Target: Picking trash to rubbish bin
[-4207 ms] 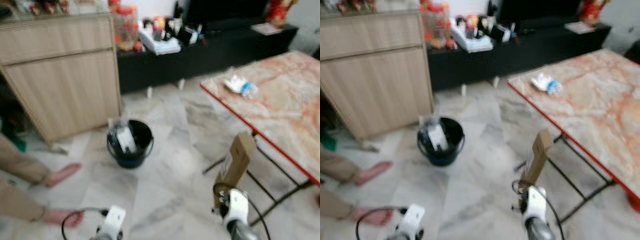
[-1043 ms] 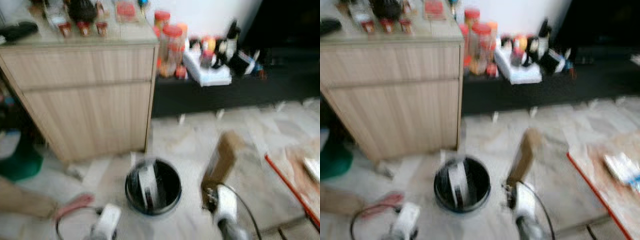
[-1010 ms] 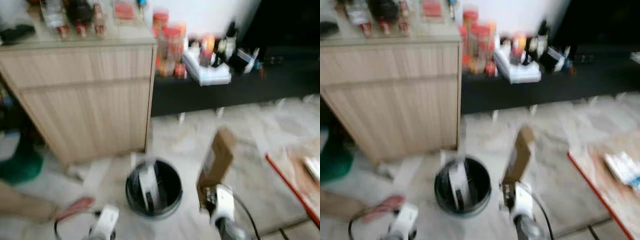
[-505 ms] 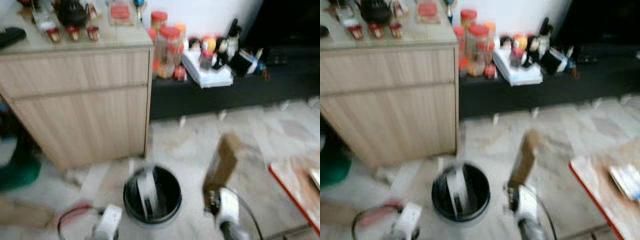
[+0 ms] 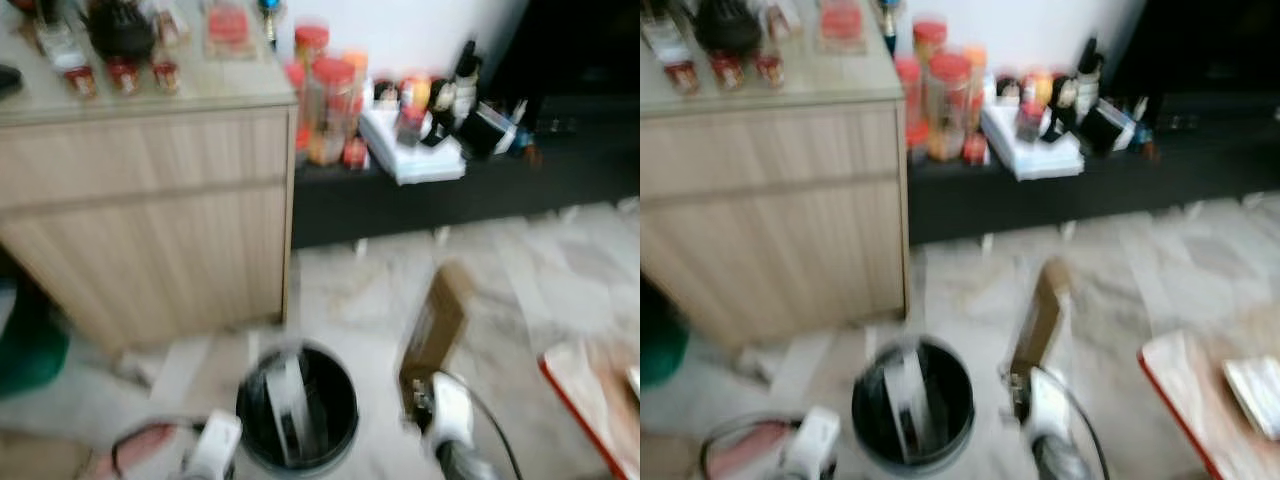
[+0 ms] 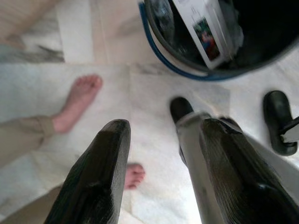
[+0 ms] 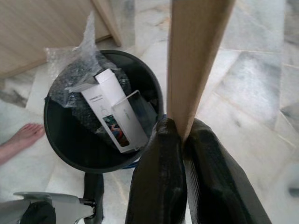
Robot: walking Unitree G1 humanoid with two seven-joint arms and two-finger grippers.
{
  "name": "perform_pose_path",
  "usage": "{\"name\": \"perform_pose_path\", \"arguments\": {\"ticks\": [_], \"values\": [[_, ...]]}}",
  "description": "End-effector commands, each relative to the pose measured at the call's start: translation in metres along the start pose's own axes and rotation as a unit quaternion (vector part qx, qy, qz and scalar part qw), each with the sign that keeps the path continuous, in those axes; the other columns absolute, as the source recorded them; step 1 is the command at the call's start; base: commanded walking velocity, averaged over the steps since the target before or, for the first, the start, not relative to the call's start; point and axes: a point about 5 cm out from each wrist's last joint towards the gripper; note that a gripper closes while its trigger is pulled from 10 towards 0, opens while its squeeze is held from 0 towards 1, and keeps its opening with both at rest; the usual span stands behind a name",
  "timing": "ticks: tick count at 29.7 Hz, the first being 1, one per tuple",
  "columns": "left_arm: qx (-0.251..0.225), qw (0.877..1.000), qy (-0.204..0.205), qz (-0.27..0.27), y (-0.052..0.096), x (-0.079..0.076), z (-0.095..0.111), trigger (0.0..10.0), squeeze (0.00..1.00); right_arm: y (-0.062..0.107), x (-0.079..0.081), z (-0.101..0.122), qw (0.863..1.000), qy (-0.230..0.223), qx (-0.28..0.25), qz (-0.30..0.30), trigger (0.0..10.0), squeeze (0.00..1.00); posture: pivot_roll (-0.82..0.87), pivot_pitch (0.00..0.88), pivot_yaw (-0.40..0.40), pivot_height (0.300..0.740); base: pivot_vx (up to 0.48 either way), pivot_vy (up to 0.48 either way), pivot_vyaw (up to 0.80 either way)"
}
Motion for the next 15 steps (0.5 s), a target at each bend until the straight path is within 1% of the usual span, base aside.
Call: {"name": "perform_pose_path", "arguments": {"ticks": [1,2,4,5,6,8,10,11,13,15], "values": [[0.005,1.000,0.008,-0.011,0.001,-0.011,-0.004,10.0,0.00,0.004,-0.011,-0.005,1.000,0.009,0.008,-0.012,10.0,0.00,0.07,0.135,-0.096,0.740,0.270,0.000,0.00],[0.005,1.000,0.008,-0.011,0.001,-0.011,-0.004,10.0,0.00,0.004,-0.011,-0.005,1.000,0.009,0.008,-0.012,10.0,0.00,0.07,0.135,-0.096,0.740,0.270,0.000,0.00],[-0.006,1.000,0.010,-0.005,0.000,-0.007,0.001,10.0,0.00,0.001,-0.006,0.002,1.000,0.027,0.005,0.011,10.0,0.00,0.07,0.138,-0.095,0.740,0.000,0.000,0.00],[-0.006,1.000,0.010,-0.005,0.000,-0.007,0.001,10.0,0.00,0.001,-0.006,0.002,1.000,0.027,0.005,0.011,10.0,0.00,0.07,0.138,-0.095,0.740,0.000,0.000,0.00],[-0.011,1.000,0.007,-0.004,-0.001,-0.006,0.004,10.0,0.00,-0.001,0.000,0.006,0.999,0.042,0.003,0.033,10.0,0.00,0.07,0.141,-0.094,0.740,0.000,0.000,0.00],[-0.021,1.000,0.003,-0.008,-0.002,-0.006,0.010,10.0,0.00,-0.004,0.008,0.013,0.996,0.058,0.000,0.066,10.0,0.00,0.07,0.141,-0.095,0.740,0.000,0.000,0.00],[-0.027,1.000,0.007,-0.014,-0.002,-0.006,0.015,10.0,0.00,-0.006,0.014,0.021,0.994,0.063,-0.014,0.090,10.0,0.00,0.07,0.141,-0.095,0.740,0.000,0.000,0.00],[-0.033,0.999,0.006,-0.016,-0.002,-0.007,0.017,10.0,0.00,-0.006,0.016,0.022,0.993,0.067,-0.009,0.099,10.0,0.00,0.07,0.141,-0.095,0.740,0.000,0.000,0.00],[-0.053,0.998,0.014,-0.025,-0.003,-0.009,0.029,10.0,0.00,-0.008,0.027,0.027,0.985,0.095,-0.006,0.141,10.0,0.00,0.07,0.142,-0.098,0.740,0.000,0.000,0.00],[-0.063,0.997,0.022,-0.031,-0.004,-0.010,0.035,10.0,0.00,-0.009,0.031,0.026,0.981,0.117,0.008,0.157,10.0,0.00,0.07,0.142,-0.098,0.740,0.000,0.000,0.00]]}}
Point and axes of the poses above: a point about 5 cm out from each wrist's last joint towards the gripper, its own y axis pointing back from the gripper into the wrist, its own z axis along the axis of the wrist's last joint, x = y × z, and after that the axes turned 6 degrees about y, right-handed
